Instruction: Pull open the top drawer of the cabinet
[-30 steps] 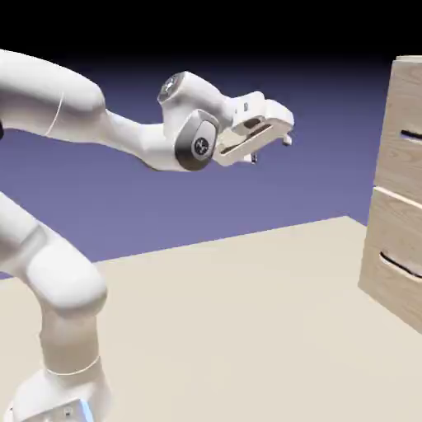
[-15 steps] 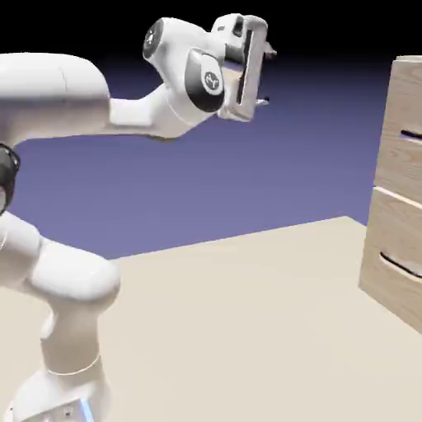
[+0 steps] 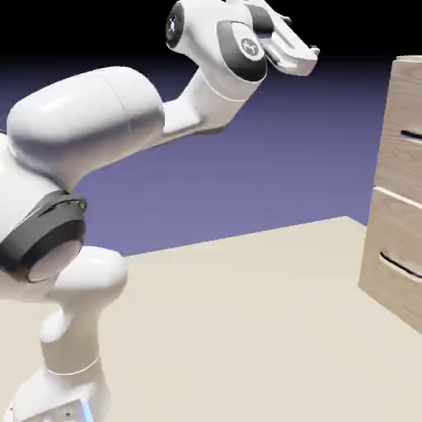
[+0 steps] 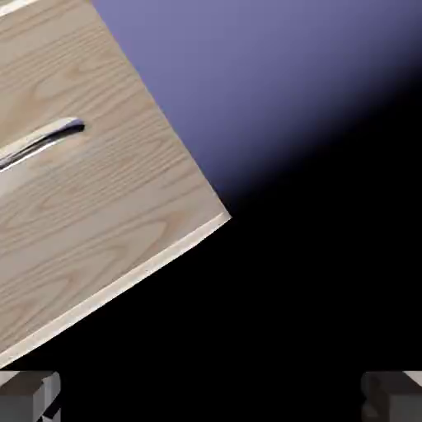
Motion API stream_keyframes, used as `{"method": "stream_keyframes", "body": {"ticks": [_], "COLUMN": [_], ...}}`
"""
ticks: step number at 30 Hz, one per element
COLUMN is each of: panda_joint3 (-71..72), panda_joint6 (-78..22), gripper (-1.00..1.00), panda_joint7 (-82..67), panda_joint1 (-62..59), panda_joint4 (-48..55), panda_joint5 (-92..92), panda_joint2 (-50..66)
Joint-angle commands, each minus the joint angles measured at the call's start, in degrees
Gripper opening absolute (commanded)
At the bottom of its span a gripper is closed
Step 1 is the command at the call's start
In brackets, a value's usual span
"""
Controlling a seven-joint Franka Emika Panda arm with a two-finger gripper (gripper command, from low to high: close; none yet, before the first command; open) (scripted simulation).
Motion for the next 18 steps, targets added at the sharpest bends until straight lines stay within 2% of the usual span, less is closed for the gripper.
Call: {"method": "stream_keyframes", "body": {"ticks": [1, 18], "panda_joint3": [-1.1, -20.1], "panda_joint6": [-0.3, -5.3], "gripper": [0.0, 0.0], "panda_joint7": [-2.5, -44.9], "panda_joint1": [1.6, 28.0], "panda_joint4": [1.0, 17.5], "panda_joint5": [-2.0, -35.7], "panda_joint2": [-0.5, -9.1]}}
